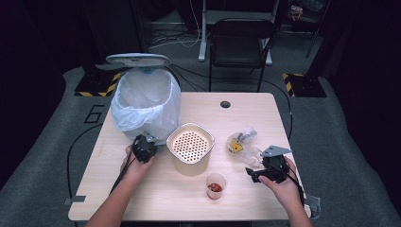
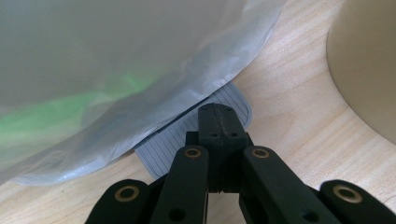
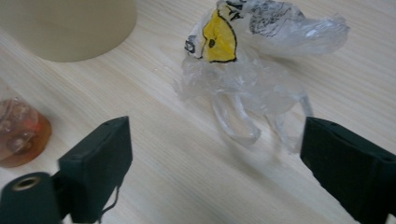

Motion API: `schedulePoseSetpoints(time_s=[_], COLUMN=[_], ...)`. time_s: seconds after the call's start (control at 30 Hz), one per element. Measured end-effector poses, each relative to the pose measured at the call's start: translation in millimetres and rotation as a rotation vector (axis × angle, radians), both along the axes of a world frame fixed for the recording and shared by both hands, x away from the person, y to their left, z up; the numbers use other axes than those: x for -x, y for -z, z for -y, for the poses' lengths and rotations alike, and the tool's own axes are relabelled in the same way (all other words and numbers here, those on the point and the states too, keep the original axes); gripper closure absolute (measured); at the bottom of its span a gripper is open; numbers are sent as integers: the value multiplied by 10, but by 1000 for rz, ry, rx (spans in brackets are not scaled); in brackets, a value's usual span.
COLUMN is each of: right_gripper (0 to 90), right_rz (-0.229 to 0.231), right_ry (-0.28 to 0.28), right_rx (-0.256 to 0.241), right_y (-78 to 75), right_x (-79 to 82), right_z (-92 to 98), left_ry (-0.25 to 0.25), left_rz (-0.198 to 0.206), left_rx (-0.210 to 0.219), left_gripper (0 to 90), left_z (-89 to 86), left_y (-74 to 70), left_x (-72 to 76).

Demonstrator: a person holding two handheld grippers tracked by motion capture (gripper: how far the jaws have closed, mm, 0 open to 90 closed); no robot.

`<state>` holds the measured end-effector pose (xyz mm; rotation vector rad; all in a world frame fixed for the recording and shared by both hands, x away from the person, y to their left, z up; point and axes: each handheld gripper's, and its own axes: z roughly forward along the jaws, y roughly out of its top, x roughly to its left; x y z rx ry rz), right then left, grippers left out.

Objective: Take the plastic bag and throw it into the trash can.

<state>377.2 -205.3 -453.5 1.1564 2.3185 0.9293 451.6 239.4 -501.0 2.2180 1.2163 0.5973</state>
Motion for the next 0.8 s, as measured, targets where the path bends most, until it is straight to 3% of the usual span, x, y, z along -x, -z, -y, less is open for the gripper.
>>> schedulePoseSetpoints(time_s=[0.33,0.8], right_gripper=[0,0], right_rz=[10,4], right_ry=[-71,-149], right_rx=[24,17], right_y=[-186,-246], right_x=[-246,-678], right_z=[-61,-303], left_ry=[-1,1], left_rz=[-3,-5], left_rx=[2,9], left_gripper=[900,900], left_z=[0,-4], left_y=[-2,-1], left_x=[-3,-2])
